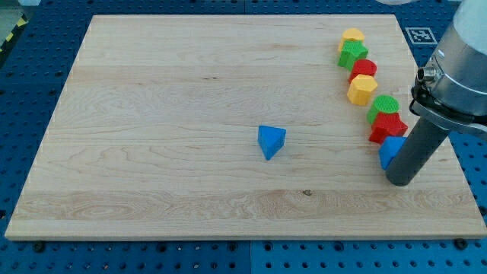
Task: Move your arm left to the blue triangle
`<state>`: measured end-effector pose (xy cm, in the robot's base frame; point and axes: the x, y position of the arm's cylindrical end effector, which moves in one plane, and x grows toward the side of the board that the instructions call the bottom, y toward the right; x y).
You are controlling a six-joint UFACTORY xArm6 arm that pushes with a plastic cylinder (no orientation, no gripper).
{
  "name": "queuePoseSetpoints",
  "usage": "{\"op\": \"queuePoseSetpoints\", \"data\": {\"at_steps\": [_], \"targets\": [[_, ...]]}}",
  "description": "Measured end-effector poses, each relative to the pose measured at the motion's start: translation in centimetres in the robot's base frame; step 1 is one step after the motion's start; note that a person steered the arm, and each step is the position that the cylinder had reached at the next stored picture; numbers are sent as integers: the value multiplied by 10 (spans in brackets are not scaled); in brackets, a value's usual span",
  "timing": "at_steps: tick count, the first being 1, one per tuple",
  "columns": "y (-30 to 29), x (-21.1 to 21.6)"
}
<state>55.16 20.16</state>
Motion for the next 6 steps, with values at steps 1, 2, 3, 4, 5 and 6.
{"op": "queuePoseSetpoints", "data": {"at_steps": [1,2,3,4,5,6], "targets": [[0,2],[-5,24],[-36,30],[-93,30],[-155,30],[-211,-7]]}}
